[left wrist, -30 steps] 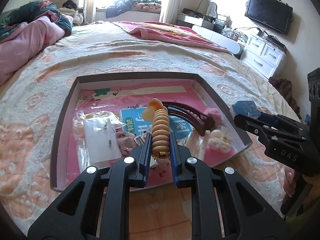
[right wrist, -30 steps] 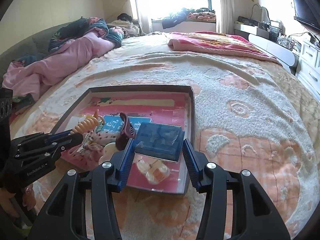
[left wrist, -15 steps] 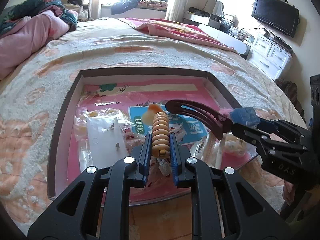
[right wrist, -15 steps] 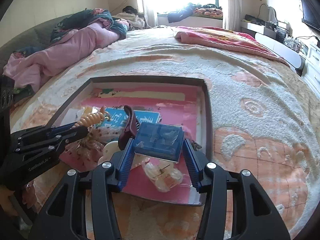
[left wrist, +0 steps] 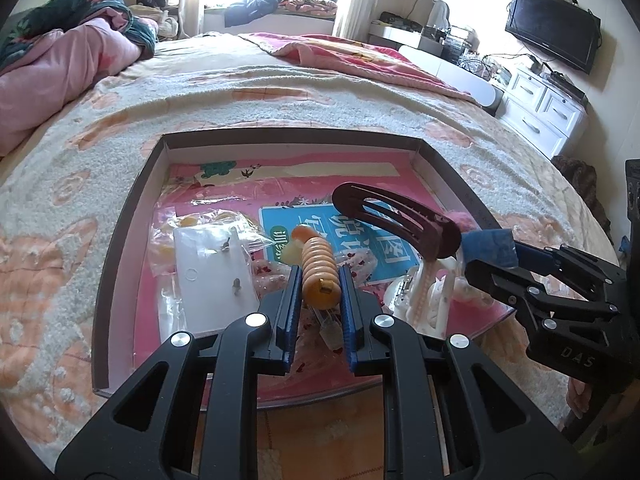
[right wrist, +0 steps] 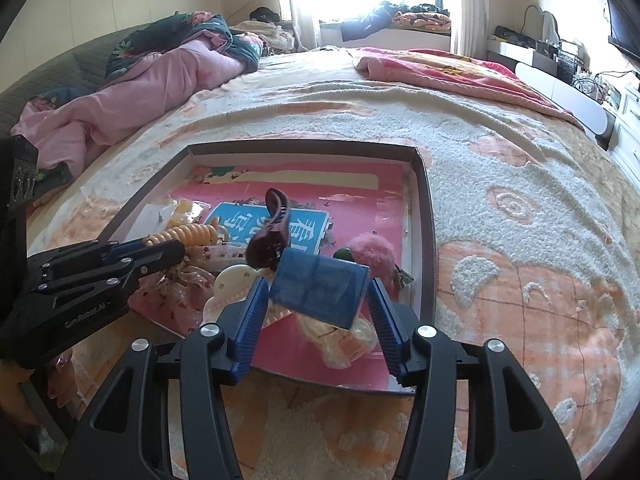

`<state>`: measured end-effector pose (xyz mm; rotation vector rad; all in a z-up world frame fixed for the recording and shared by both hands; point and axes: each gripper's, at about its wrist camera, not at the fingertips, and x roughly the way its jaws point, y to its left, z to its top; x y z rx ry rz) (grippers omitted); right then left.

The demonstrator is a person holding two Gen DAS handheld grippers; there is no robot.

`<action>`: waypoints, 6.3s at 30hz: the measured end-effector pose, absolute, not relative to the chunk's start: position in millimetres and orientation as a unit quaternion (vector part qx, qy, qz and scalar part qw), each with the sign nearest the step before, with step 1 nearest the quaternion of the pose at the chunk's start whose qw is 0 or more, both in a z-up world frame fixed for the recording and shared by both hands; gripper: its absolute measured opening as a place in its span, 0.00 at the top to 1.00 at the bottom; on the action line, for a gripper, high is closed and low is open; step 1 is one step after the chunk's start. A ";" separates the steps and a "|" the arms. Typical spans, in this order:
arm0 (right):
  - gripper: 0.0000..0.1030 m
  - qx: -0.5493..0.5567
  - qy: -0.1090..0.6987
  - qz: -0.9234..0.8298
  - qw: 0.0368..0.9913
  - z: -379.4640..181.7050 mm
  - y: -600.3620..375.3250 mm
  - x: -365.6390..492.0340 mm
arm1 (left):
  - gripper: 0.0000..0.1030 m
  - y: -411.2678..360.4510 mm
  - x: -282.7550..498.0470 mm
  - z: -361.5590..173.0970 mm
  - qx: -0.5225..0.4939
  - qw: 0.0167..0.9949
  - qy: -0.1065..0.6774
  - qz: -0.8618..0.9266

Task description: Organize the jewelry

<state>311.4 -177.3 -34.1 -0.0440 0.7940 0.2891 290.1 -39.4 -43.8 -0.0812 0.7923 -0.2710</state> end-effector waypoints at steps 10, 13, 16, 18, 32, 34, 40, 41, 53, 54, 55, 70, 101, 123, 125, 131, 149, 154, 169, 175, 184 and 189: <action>0.46 -0.019 0.377 0.142 0.915 -23.6 -181.1 301.6 | 0.83 -39.6 286.5 -41.1 -0.038 0.915 0.379 -0.132; 0.46 -0.020 0.375 0.142 0.916 -21.2 -181.6 299.0 | 0.82 -38.1 284.3 -37.7 -0.037 0.917 0.376 -0.132; 0.45 -0.018 0.372 0.142 0.917 -18.3 -182.7 296.2 | 0.78 -34.6 280.6 -33.2 -0.038 0.918 0.373 -0.130; 0.44 -0.018 0.370 0.141 0.918 -15.8 -183.5 293.5 | 0.74 -32.8 278.8 -29.8 -0.038 0.919 0.371 -0.129; 0.35 -0.015 0.351 0.140 0.926 3.4 -186.7 262.6 | 0.47 -18.7 250.7 -5.7 -0.046 0.929 0.348 -0.117; 0.32 -0.014 0.346 0.142 0.927 6.5 -186.7 256.4 | 0.43 -16.3 243.8 -2.4 -0.046 0.931 0.343 -0.115; 0.18 -0.013 0.332 0.144 0.932 16.1 -184.2 233.7 | 0.31 -8.3 225.8 3.3 -0.051 0.935 0.334 -0.109; 0.15 -0.014 0.330 0.144 0.933 17.9 -183.6 230.1 | 0.29 -6.8 223.4 4.2 -0.052 0.935 0.334 -0.108; 0.06 0.000 0.299 0.147 0.943 32.3 -185.9 193.4 | 0.11 -1.5 187.0 19.3 -0.051 0.944 0.308 -0.107; 0.06 0.001 0.297 0.145 0.944 32.3 -186.2 190.2 | 0.11 -1.4 183.5 20.6 -0.051 0.945 0.305 -0.107; 0.06 0.002 0.296 0.145 0.944 32.3 -186.7 188.0 | 0.11 -1.4 180.1 21.9 -0.051 0.946 0.303 -0.107; 0.06 -0.002 0.275 0.119 0.954 19.3 -194.9 154.5 | 0.11 -6.3 138.7 12.5 -0.037 0.953 0.282 -0.105; 0.06 -0.010 0.170 0.085 0.982 -14.3 -180.6 100.8 | 0.11 2.5 104.6 -21.0 -0.036 0.965 0.251 -0.064; 0.06 -0.016 0.155 0.082 0.984 -26.5 -175.7 106.2 | 0.11 4.3 103.6 -23.5 -0.027 0.972 0.229 -0.055; 0.06 -0.015 0.155 0.079 0.985 -26.5 -176.7 106.3 | 0.11 3.8 102.9 -23.0 -0.027 0.972 0.227 -0.055; 0.06 -0.016 0.154 0.078 0.985 -26.3 -176.6 106.1 | 0.11 3.4 102.5 -23.0 -0.027 0.972 0.228 -0.054; 0.06 -0.014 0.154 0.078 0.985 -26.7 -175.9 106.0 | 0.11 5.8 103.2 -20.8 -0.026 0.972 0.228 -0.049; 0.06 -0.014 0.154 0.078 0.985 -26.6 -176.0 105.9 | 0.11 5.9 103.2 -20.7 -0.025 0.972 0.228 -0.049; 0.06 -0.014 0.155 0.079 0.985 -26.6 -174.5 104.4 | 0.11 5.9 103.1 -20.4 -0.024 0.973 0.226 -0.049; 0.06 -0.014 0.156 0.079 0.985 -26.5 -173.0 103.4 | 0.11 9.1 103.6 -20.4 -0.024 0.973 0.226 -0.046; 0.06 -0.014 0.155 0.079 0.985 -26.1 -171.7 102.5 | 0.11 8.0 102.9 -20.5 -0.024 0.973 0.226 -0.045; 0.06 -0.014 0.154 0.080 0.985 -26.1 -170.8 101.9 | 0.11 7.2 102.7 -20.6 -0.023 0.973 0.225 -0.046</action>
